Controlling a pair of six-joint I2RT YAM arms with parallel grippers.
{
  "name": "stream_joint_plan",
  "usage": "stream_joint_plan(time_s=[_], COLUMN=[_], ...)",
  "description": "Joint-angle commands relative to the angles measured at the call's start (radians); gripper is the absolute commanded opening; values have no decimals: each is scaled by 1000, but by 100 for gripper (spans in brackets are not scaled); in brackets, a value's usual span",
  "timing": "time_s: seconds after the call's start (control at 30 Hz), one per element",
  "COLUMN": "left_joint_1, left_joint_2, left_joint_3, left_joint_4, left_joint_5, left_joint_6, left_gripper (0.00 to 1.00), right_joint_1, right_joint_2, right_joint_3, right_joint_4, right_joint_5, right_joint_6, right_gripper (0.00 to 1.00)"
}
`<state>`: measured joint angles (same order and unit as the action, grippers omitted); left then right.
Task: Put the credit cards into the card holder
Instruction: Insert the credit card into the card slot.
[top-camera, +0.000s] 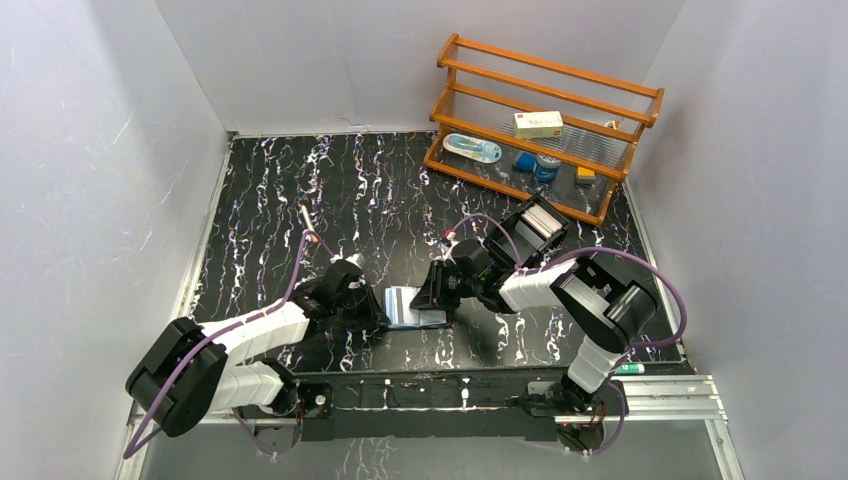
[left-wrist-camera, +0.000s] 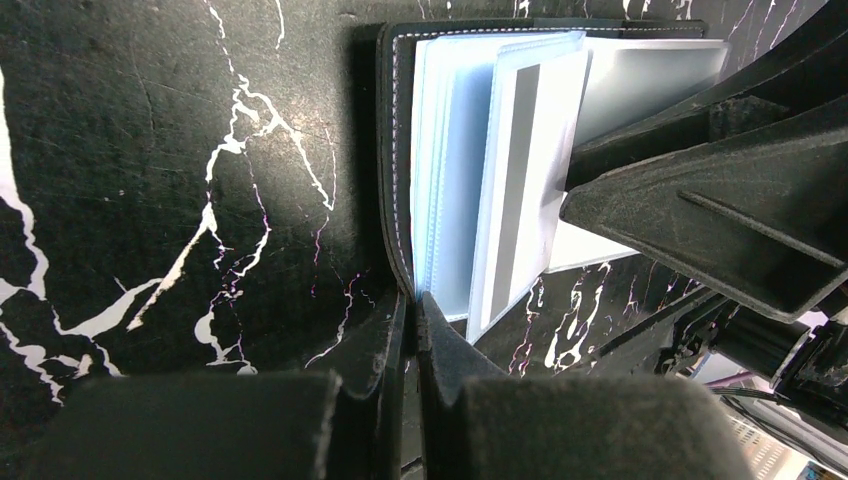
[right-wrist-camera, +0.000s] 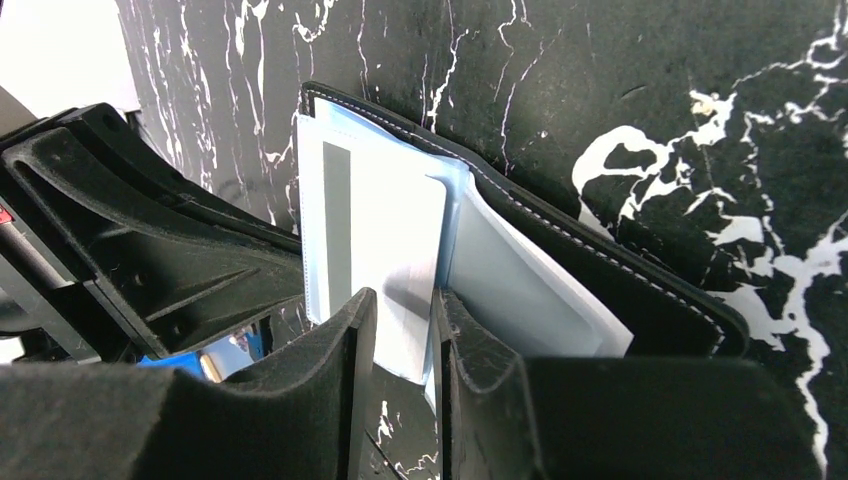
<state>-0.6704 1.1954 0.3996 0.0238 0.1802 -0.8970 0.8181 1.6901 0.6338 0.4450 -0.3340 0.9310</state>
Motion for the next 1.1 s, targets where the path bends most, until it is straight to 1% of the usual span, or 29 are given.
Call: stream_joint_plan(time_s=[0.0,0.03,0.07,0.13,0.2,0.23,0.27,0.3,0.4,0.47,0.5,0.63,0.7,0.73,0.8,0.83,0.9,0.97,1.07], left_joint_1=[-4,-4,-4,-5,-5,-5,-5,-5,-5,-5,-5,-4,-5,-5,-5,-5,-5,-5,-5], left_joint_2=[-24,-25,-27,-32,-35,-36,-35,-33,-25,-24,-25,-30,-33,-36,-45,-51,-65,-83,-109], left_joint_3=[37,39,44,50,55,58,59,60,58,56,55,51,54,58,62,69,86,109,149], left_joint_4=[19,17,16,15,15,13,13,13,11,9,8,10,11,12,7,-3,-36,-87,-136], left_joint_5=[48,49,51,56,58,56,55,55,52,49,46,36,35,36,35,32,20,7,3], left_joint_6=[1,1,1,-1,-3,-3,-3,-2,-1,0,0,-2,-2,-1,7,12,25,40,63], left_gripper=[0,0,0,0,0,0,0,0,1,5,7,12,12,10,0,0,0,0,0], right_joint_1=[16,16,16,16,15,16,16,16,16,16,16,16,15,16,16,16,16,16,16], right_joint_2=[22,23,24,30,42,44,45,45,83,87,87,86,85,85,73,60,10,-42,-99], right_joint_3=[35,34,32,35,32,29,27,25,13,7,5,6,6,6,17,31,77,127,156], right_joint_4=[64,62,62,64,100,115,128,140,169,182,184,151,143,139,101,59,-109,-235,-341], right_joint_5=[-63,-61,-62,-72,-96,-106,-111,-115,-126,-126,-125,-111,-109,-108,-99,-86,-39,10,65], right_joint_6=[-196,44,74,80,93,102,115,126,157,168,169,160,158,155,133,109,45,-21,-62], right_gripper=[35,35,35,35,35,67,27,21,17,14,13,12,13,13,16,18,23,29,38])
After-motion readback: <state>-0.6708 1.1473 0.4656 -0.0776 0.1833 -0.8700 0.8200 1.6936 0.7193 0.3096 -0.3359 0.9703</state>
